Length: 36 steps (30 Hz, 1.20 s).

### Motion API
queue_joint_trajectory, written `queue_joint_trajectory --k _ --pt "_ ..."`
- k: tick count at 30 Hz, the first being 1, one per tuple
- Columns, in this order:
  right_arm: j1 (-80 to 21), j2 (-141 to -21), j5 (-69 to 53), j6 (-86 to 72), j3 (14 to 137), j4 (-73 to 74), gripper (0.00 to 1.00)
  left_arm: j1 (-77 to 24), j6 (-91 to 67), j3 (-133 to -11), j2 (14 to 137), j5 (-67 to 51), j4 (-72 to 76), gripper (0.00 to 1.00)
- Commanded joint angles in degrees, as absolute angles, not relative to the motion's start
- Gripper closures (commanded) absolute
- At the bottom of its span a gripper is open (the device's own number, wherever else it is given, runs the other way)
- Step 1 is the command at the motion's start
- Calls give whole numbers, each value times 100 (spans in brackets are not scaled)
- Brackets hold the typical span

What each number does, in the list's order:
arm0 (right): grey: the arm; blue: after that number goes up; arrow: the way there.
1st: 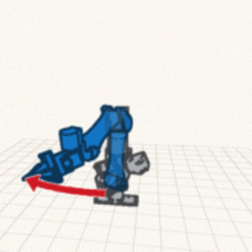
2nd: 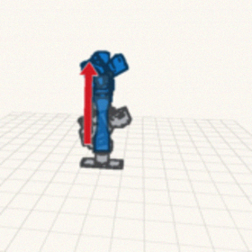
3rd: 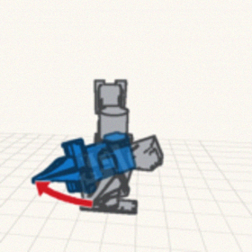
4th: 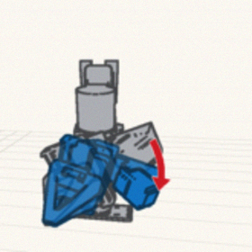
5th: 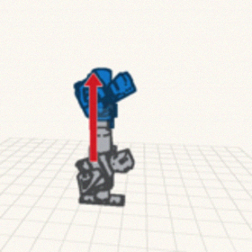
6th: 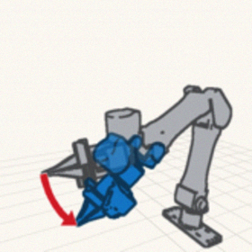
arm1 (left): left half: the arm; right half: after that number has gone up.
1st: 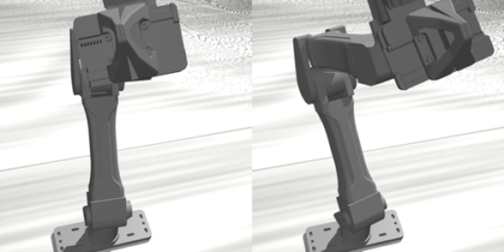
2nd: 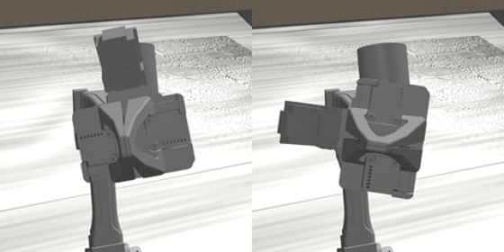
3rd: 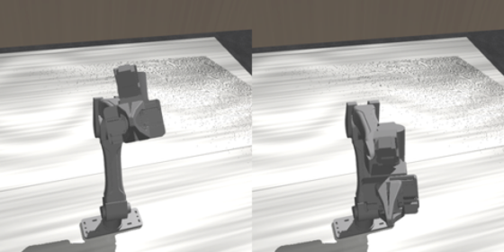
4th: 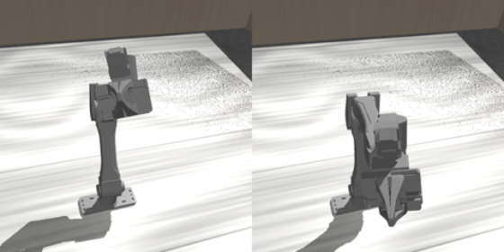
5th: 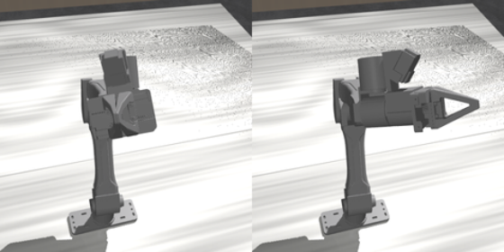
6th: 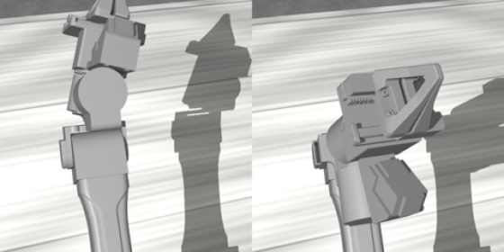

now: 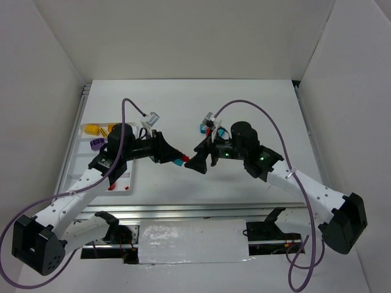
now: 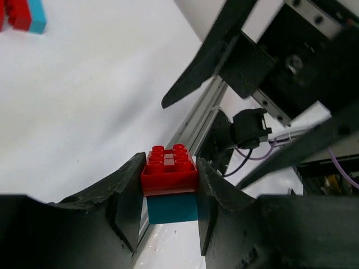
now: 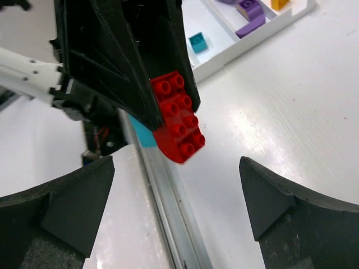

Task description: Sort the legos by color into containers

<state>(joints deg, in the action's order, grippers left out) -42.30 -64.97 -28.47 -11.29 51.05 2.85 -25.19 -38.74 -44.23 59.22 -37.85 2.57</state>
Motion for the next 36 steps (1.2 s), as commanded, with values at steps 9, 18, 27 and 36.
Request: queue_joint_trajectory --k 9,18,27,36 --pt "-3612 -6311 -5580 -2240 5089 -718 1 -2549 -4324 -3639 5054 -5281 3093 100" --pt "-3928 -6494 -5687 -2733 5080 -1476 21 -2628 -4701 -3516 5124 -5554 3602 100" --pt "-4210 -6846 -5616 -2821 5229 -1714 64 -2646 -4650 -3542 5010 -5572 3586 100" --pt "-4193 -6715 -5230 -2768 5028 -1801 100 -2646 -4115 -3717 4650 -4933 2743 1"
